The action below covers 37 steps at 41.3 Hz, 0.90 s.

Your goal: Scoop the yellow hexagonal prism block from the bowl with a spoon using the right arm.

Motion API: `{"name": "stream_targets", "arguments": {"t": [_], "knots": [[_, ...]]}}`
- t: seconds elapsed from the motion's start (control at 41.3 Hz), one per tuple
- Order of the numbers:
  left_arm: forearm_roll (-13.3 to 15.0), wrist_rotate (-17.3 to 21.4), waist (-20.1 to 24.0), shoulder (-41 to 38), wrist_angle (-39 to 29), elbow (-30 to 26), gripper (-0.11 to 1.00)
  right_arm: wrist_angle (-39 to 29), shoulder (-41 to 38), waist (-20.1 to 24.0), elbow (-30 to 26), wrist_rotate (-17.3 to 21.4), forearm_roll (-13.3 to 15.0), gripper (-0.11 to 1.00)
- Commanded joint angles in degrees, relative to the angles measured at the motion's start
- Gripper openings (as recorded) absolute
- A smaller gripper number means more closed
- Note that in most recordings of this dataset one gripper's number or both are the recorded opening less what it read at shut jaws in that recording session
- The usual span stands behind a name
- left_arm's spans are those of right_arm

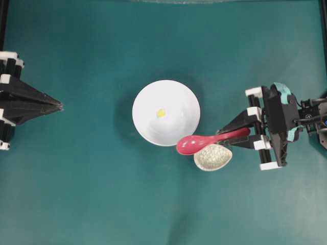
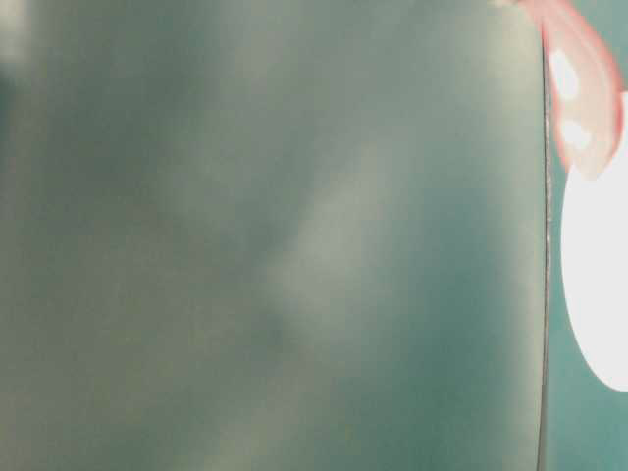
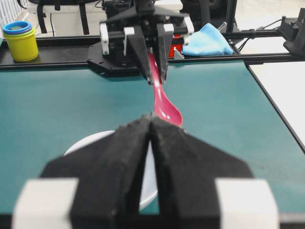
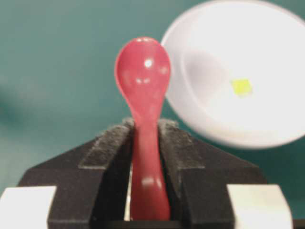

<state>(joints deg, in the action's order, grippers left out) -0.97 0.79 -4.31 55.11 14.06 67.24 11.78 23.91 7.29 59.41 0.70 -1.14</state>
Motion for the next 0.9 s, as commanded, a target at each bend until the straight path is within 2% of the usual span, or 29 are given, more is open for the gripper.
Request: {"name": "stream_targets", "arguments": {"t": [0.0, 0.267, 0.436, 0.533, 0.679, 0.873], "knots": [[-0.1, 0.0, -0.1, -0.4, 0.2, -1.3, 0.07, -0.7, 1.1, -0.8, -3.1, 0.4, -0.2, 0.25], [-0.1, -0.2, -0.1, -0.4, 0.1, -1.4, 0.07, -0.7, 1.1, -3.8, -5.8, 4.4, -0.7, 0.25], [-0.1, -0.2, -0.1, -0.4, 0.1, -1.3, 0.07, -1.0, 1.1, -4.2, -7.3, 5.0, -1.1, 0.25], [-0.1, -0.2, -0.1, -0.4, 0.1, -1.4, 0.07, -1.1, 1.0, -4.6, -8.3, 5.5, -2.9, 0.25], [-0.1, -0.3, -0.1, -0.4, 0.1, -1.4, 0.07, -1.8, 0.8, -6.7, -9.4, 8.6, -6.8, 0.25], [-0.1, -0.4, -0.1, -0.1, 0.1, -1.4, 0.07, -3.1, 0.3, -8.0, -9.8, 11.1, -7.6, 0.25]]}}
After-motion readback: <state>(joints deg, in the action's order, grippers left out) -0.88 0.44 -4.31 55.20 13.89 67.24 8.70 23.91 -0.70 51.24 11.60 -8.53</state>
